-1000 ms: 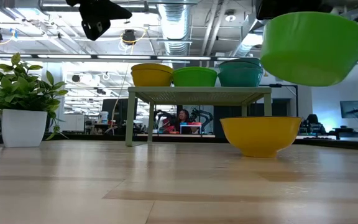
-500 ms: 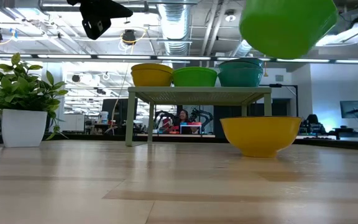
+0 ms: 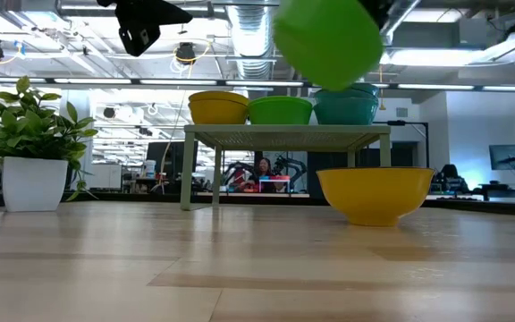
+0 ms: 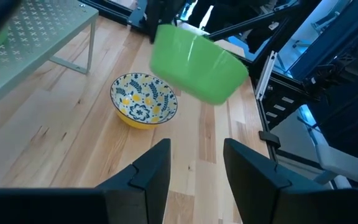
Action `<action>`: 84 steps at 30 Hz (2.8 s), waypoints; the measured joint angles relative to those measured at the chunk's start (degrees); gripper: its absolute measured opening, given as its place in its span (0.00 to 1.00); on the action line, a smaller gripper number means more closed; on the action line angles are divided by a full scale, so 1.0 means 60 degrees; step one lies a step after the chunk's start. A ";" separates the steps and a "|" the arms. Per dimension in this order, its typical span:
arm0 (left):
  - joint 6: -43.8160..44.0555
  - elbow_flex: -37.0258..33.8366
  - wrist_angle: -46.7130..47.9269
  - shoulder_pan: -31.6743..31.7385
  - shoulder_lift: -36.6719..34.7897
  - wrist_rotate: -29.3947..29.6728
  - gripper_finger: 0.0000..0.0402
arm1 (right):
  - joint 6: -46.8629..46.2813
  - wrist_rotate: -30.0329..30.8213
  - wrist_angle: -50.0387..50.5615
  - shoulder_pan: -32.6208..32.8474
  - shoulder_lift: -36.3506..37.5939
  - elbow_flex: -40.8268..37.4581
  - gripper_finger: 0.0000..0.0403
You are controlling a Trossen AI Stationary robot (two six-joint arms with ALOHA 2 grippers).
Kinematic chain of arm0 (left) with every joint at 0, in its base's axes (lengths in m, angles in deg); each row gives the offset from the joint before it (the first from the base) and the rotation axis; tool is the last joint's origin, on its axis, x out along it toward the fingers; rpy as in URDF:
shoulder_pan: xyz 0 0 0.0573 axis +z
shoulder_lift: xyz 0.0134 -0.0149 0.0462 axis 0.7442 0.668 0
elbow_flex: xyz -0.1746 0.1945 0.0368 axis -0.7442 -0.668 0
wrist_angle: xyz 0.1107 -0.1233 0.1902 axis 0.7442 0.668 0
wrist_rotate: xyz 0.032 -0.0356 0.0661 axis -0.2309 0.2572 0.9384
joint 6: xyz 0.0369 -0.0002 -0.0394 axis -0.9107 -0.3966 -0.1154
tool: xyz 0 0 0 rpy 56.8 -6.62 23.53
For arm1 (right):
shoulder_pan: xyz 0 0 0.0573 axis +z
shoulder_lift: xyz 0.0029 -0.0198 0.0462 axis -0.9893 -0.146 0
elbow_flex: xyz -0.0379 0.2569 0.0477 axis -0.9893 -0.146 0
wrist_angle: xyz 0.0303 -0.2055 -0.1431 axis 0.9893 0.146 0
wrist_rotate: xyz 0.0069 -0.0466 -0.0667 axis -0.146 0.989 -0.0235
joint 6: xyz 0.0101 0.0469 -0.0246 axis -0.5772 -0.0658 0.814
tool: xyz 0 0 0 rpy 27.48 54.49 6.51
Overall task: Pick & Place Mini bowls
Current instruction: Stack the green bowl on the green bowl on the shelf
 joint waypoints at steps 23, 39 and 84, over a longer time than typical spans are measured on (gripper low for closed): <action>0.0000 0.0000 -0.0667 0.0004 0.0007 0.0013 0.37 | -0.0162 0.0067 0.2168 -0.0577 -0.2006 0.3804 0.00; -0.0325 0.0007 -0.1838 0.0023 0.0004 0.1034 0.37 | 0.0588 0.2429 0.3017 -0.1175 -0.1942 0.4730 0.00; -0.4189 -0.0004 -0.2005 0.0018 -0.1650 0.1084 0.26 | 0.0087 0.1788 0.4523 -0.4340 -0.3617 0.6132 0.09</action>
